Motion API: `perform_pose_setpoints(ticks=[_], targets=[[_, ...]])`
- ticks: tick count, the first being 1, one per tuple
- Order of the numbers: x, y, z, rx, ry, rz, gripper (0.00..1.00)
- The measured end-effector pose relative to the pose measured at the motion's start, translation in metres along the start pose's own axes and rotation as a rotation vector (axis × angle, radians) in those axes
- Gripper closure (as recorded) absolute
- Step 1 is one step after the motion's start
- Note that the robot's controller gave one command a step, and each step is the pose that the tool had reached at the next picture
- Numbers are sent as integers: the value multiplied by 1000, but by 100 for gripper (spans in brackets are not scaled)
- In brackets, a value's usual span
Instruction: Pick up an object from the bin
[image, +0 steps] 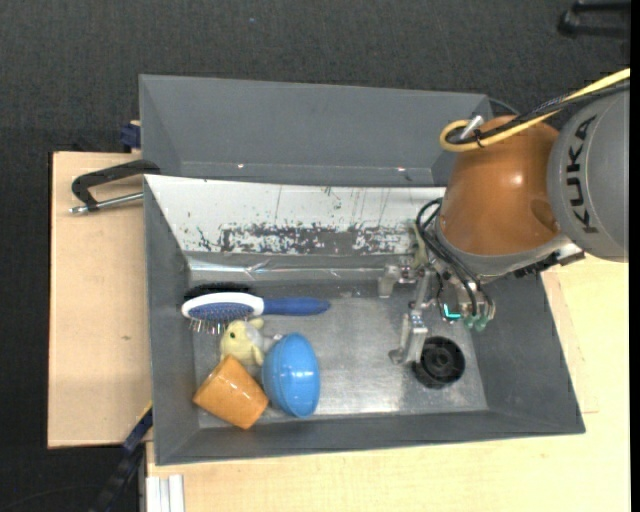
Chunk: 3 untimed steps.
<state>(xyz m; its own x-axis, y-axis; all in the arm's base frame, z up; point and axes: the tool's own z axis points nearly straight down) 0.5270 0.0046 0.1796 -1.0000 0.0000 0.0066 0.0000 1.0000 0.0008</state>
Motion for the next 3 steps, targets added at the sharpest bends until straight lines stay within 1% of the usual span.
perform_pose_setpoints(ticks=[1, 2, 3], targets=[[0, -79, 101, 2, 0, -22, 0], [21, -131, 109, 3, -6, -215, 0], [-7, -113, 108, 2, -13, -352, 0]])
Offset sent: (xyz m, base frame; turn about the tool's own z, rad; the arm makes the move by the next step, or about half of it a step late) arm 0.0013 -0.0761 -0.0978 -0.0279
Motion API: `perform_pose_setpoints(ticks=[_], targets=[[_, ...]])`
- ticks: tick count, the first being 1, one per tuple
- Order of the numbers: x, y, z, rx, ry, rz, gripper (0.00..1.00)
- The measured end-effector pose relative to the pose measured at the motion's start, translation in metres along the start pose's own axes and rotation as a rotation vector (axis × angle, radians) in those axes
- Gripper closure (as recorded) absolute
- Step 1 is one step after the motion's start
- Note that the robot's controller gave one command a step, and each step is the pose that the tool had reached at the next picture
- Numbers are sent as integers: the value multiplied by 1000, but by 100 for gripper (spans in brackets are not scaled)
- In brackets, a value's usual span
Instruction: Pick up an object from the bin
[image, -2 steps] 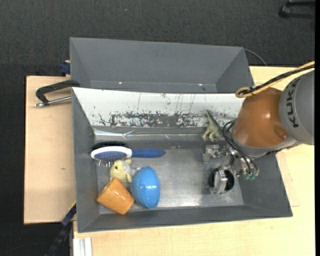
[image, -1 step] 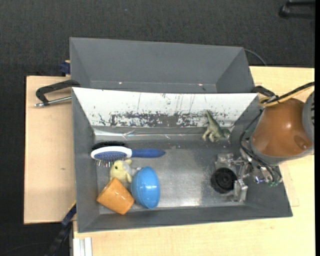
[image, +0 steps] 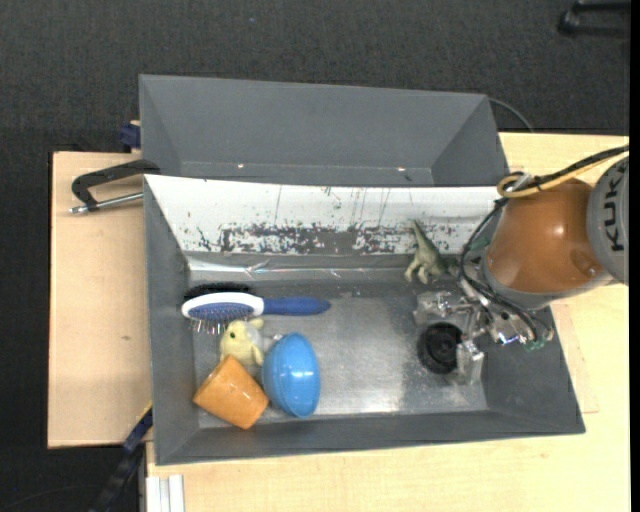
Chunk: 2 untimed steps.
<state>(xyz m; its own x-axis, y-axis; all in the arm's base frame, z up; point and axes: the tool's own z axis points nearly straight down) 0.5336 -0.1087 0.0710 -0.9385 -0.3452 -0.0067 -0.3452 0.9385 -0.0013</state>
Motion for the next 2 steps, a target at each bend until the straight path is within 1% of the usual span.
perform_pose_setpoints(ticks=[1, 2], targets=[[1, 0, 0, -1, 1, 2, 100], [-57, -33, 3, -14, 20, -216, 100]])
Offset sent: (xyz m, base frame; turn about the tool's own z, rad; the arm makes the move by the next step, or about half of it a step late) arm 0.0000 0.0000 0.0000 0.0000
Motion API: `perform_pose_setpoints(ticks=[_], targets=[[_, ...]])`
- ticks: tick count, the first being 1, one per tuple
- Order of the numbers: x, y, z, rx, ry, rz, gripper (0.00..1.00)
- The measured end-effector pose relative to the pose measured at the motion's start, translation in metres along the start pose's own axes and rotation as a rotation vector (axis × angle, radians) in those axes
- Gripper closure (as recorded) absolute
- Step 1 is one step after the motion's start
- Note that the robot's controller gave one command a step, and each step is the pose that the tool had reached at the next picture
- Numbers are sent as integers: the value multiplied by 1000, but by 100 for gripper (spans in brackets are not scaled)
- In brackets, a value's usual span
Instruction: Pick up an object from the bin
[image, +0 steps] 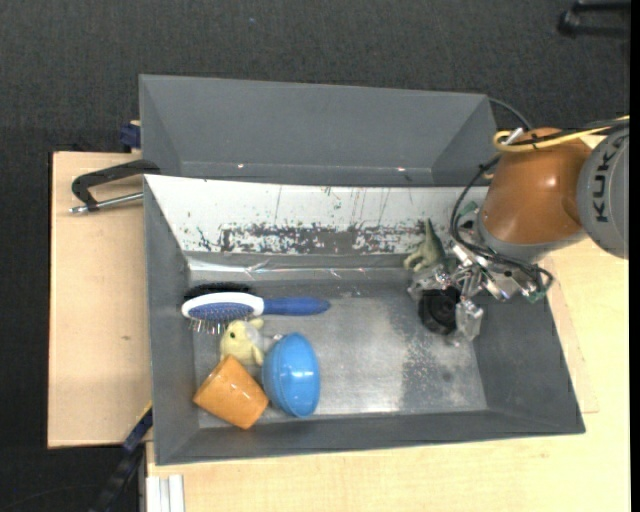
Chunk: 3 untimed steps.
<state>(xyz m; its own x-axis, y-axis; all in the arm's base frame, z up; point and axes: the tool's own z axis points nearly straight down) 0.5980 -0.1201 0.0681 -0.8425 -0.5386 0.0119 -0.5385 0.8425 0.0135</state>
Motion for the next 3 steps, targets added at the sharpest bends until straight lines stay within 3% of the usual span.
perform_pose_setpoints(ticks=[1, 2, 3], targets=[[27, -4, -105, 23, -19, -186, 100], [18, 43, 0, 13, -6, -810, 100], [9, 56, -169, 30, -14, -864, 100]])
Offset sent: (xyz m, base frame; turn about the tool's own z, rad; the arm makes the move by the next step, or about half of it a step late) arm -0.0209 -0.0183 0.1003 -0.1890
